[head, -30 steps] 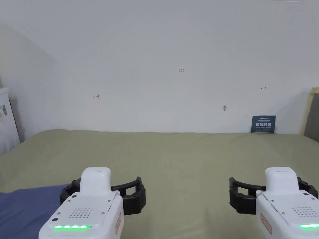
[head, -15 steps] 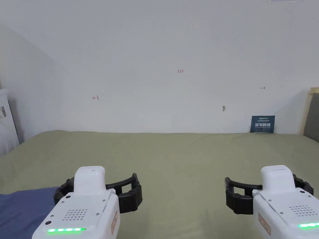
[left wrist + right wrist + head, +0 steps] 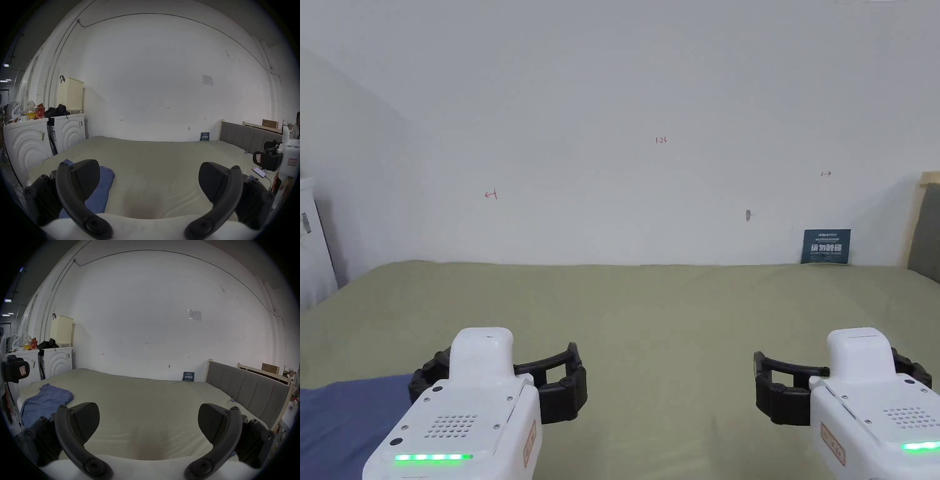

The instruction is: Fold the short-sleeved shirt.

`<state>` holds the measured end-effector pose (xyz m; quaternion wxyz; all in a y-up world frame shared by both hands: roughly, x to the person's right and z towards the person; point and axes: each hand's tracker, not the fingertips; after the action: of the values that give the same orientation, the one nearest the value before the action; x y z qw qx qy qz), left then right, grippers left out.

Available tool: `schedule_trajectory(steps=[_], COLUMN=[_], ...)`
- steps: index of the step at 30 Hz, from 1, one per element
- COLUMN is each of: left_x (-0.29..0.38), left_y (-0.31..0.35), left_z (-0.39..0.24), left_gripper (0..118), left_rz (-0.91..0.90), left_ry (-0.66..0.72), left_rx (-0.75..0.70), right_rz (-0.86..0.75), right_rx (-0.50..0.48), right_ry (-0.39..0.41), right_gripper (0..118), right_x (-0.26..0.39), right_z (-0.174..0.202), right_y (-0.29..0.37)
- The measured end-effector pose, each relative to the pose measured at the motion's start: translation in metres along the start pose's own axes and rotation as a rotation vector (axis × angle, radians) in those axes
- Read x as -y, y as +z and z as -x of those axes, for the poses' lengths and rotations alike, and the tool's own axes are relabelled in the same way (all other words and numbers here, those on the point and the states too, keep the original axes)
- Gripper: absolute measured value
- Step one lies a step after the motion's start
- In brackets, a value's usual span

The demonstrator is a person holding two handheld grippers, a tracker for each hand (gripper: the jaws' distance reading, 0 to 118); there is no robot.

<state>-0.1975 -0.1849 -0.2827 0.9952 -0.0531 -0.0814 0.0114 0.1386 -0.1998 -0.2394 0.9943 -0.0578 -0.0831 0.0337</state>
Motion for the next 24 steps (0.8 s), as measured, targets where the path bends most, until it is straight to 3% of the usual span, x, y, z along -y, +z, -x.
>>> schedule_trajectory(steps=[24], left_x=[-0.0003], left_y=[-0.0017], left_z=[-0.0014], left_gripper=[118], left_rz=[0.003], left_ry=[0.012], left_rx=[-0.013], right_rz=[0.007], right_rx=[-0.001], right_ry=[-0.011], right_gripper=[118], right_x=[-0.0017], right_z=[-0.0071], right_y=[-0.0006])
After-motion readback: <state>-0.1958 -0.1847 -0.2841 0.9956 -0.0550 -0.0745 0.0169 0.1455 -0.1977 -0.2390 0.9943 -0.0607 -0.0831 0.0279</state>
